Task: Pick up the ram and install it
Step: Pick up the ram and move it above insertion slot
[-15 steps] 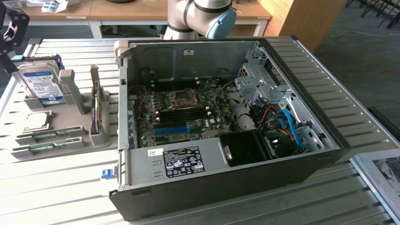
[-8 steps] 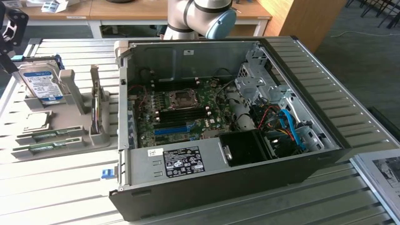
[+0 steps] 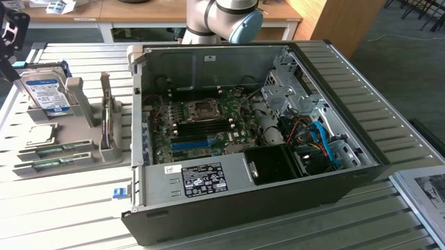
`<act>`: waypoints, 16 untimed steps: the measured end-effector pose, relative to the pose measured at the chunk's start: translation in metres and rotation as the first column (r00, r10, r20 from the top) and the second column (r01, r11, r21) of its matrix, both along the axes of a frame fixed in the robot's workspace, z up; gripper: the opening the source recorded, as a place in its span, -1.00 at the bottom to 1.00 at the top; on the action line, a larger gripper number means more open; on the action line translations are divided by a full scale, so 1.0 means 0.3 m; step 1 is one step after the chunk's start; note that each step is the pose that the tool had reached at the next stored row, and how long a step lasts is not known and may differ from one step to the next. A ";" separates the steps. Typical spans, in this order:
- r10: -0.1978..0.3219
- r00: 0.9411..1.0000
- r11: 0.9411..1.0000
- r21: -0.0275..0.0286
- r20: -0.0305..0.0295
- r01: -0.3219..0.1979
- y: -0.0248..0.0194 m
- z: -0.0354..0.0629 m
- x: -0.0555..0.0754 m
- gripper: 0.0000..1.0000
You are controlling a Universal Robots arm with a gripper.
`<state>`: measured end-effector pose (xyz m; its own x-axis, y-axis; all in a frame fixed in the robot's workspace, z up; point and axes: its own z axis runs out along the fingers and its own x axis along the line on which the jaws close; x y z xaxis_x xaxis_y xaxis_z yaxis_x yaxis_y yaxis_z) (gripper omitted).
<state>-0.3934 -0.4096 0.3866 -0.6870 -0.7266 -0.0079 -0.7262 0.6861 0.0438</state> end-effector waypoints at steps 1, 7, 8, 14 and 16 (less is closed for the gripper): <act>0.013 1.000 1.000 0.000 0.000 -0.013 0.000 0.000 0.000 -0.80; 0.091 0.996 0.996 0.000 0.000 -0.091 0.000 -0.001 0.000 -0.80; 0.104 0.995 0.995 0.000 0.000 -0.104 0.000 -0.001 0.000 -0.80; 0.178 0.984 0.984 0.000 0.000 -0.178 0.000 -0.001 0.000 -0.80; 0.202 0.979 0.979 0.000 0.000 -0.202 0.000 -0.001 0.000 -0.80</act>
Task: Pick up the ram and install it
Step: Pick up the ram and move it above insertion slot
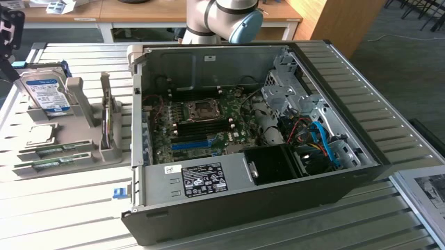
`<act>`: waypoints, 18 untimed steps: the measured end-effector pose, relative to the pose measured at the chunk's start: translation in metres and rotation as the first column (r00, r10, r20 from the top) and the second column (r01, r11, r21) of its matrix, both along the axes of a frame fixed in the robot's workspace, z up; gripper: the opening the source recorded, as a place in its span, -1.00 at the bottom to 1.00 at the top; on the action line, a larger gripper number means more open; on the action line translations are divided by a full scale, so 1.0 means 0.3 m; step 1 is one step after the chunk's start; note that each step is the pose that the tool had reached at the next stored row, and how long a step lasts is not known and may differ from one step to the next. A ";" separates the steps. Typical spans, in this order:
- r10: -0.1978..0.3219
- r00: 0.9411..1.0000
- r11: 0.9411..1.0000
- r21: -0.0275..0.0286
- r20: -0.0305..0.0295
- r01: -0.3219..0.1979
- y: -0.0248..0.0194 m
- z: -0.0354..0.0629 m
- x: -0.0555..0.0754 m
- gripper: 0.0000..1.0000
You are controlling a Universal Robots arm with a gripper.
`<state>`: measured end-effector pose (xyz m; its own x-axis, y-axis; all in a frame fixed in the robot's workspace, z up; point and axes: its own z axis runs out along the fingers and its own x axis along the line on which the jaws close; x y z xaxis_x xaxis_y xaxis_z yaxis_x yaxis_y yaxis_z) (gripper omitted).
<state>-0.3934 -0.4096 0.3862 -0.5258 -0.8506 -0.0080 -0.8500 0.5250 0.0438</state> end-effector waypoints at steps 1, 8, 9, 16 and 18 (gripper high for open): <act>0.012 1.000 1.000 0.000 0.000 -0.012 0.000 0.000 0.000 -0.80; 0.091 0.996 0.996 0.000 0.000 -0.091 0.000 -0.001 0.000 -0.80; 0.102 0.995 0.995 0.000 0.000 -0.102 0.000 -0.001 0.000 -0.80; 0.177 0.984 0.984 0.000 0.000 -0.177 0.000 -0.001 0.000 -0.80; 0.199 0.980 0.980 0.000 0.000 -0.199 0.000 -0.001 0.000 -0.80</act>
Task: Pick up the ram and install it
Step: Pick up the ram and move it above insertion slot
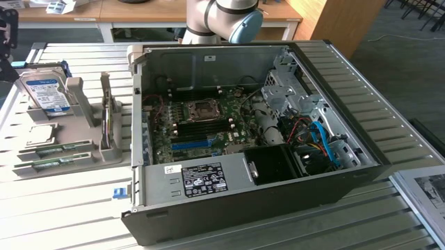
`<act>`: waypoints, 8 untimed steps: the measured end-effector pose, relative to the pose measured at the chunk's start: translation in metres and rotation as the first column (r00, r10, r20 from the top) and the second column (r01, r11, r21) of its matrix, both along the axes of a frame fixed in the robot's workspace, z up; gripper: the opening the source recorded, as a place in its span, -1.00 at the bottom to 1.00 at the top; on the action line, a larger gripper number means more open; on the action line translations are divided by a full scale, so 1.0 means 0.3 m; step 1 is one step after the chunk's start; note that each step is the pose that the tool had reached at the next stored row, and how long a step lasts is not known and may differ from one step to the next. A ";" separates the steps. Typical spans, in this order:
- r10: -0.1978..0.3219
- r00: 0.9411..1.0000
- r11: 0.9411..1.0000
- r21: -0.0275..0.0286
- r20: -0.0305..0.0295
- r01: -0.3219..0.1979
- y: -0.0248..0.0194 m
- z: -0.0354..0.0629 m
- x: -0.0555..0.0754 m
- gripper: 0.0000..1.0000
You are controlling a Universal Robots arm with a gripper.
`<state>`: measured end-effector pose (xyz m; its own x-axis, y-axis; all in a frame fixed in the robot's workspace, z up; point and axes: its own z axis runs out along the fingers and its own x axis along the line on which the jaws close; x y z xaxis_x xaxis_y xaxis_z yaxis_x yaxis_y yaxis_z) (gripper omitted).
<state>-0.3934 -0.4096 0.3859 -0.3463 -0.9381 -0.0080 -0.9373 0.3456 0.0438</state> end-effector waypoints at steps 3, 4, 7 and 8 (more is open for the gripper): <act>0.031 1.000 1.000 0.000 0.000 -0.031 0.000 0.000 0.000 -0.80; 0.042 0.999 0.999 0.000 0.000 -0.042 0.000 0.000 0.000 -0.80; 0.073 0.997 0.997 0.000 0.000 -0.073 0.000 -0.001 0.000 -0.80; 0.084 0.996 0.996 0.000 0.000 -0.084 0.000 -0.001 0.000 -0.80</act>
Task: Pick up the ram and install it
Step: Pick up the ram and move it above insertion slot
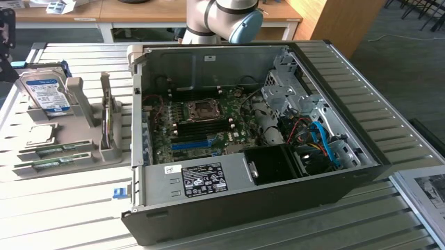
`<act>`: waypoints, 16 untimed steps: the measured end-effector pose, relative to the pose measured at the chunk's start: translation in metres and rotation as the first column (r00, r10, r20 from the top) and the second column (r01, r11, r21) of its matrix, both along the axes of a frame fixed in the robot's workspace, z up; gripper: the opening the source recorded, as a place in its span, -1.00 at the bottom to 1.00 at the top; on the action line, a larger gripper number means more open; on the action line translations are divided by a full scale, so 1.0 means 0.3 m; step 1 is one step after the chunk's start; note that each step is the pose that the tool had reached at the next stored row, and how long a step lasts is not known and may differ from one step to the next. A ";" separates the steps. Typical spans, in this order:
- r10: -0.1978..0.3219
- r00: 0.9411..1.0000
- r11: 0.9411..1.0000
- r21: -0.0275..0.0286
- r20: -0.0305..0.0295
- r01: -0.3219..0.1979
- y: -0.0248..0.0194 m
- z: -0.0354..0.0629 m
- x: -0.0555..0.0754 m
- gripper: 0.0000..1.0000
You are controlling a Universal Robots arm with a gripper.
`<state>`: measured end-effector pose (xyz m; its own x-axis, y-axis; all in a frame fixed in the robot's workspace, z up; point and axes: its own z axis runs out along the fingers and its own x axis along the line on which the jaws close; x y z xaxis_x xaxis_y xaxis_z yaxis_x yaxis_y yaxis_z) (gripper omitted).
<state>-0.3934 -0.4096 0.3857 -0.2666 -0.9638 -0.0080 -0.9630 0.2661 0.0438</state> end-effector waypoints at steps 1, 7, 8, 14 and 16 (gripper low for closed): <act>0.010 1.000 1.000 0.000 0.000 -0.010 0.000 0.000 0.000 -0.80; 0.073 0.997 0.997 0.000 0.000 -0.073 0.000 0.000 0.000 -0.80; 0.083 0.997 0.997 0.000 0.000 -0.083 0.000 0.000 0.000 -0.80; 0.143 0.990 0.990 0.000 0.000 -0.143 0.000 -0.001 0.000 -0.80; 0.165 0.986 0.986 0.000 0.000 -0.165 0.000 -0.001 0.000 -0.80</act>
<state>-0.3934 -0.4096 0.3854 -0.1041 -0.9945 -0.0080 -0.9937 0.1036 0.0438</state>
